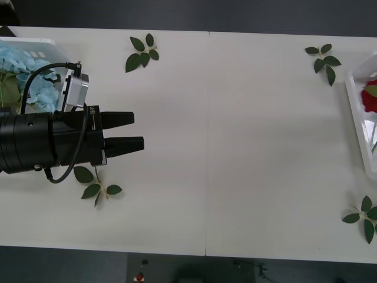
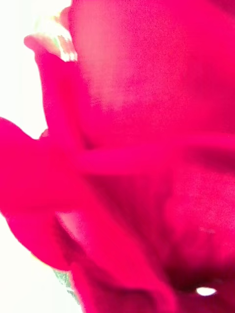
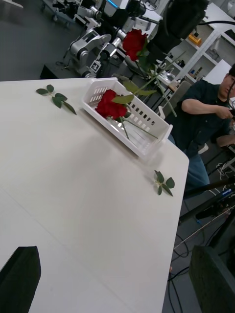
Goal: Put the red flowers into the right box and the blue flowers into the left box
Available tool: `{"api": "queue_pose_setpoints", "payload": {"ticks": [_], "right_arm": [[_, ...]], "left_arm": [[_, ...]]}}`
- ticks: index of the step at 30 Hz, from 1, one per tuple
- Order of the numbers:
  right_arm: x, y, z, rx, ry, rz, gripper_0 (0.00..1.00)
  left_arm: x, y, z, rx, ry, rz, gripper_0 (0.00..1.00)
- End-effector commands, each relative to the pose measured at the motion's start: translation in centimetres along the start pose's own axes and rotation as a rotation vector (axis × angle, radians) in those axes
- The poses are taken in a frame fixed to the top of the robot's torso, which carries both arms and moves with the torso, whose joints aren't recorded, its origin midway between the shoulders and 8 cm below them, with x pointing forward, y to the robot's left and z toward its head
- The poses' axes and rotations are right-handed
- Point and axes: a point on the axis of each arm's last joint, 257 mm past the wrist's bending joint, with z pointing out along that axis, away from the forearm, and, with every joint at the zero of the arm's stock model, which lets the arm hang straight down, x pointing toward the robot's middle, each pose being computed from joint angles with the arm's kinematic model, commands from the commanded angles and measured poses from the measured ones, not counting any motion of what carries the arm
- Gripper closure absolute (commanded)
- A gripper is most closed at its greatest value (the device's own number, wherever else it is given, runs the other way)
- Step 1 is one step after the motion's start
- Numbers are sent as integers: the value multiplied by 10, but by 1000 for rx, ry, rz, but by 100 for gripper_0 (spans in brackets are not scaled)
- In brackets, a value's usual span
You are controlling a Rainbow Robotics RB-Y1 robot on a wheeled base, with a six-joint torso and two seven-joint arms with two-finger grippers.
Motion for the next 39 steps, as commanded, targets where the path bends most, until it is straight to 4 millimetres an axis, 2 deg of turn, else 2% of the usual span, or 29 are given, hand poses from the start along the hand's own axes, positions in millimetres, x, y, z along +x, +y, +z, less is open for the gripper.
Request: {"api": "queue_pose_setpoints", "payload": {"ticks": [1, 2, 5, 11, 12, 13, 14, 15, 25, 30, 34, 39], "right_arm": [[22, -79, -14, 109, -8, -103, 100], [37, -96, -8, 125, 9, -103, 100], [58, -115, 4, 145, 29, -100, 100], [71, -117, 34, 155, 34, -82, 98], [71, -114, 39, 152, 34, -73, 88], [71, -113, 43, 151, 32, -66, 50], [71, -112, 44, 149, 31, -62, 32], [72, -111, 45, 144, 32, -52, 0], [67, -106, 45, 125, 15, -22, 0], [66, -91, 48, 66, 4, 13, 0], [57, -59, 44, -39, -2, 49, 0], [31, 5, 39, -157, 7, 110, 0]], "left_arm": [[-14, 1, 0, -3, -9, 46, 12], [-14, 1, 0, -3, -9, 46, 12], [-14, 1, 0, -3, -9, 46, 12], [-14, 1, 0, -3, -9, 46, 12], [-14, 1, 0, -3, -9, 46, 12], [-14, 1, 0, -3, -9, 46, 12], [-14, 1, 0, -3, -9, 46, 12], [-14, 1, 0, -3, -9, 46, 12], [-14, 1, 0, -3, -9, 46, 12], [-14, 1, 0, -3, -9, 46, 12], [-14, 1, 0, -3, -9, 46, 11], [-14, 1, 0, -3, -9, 46, 10]]}}
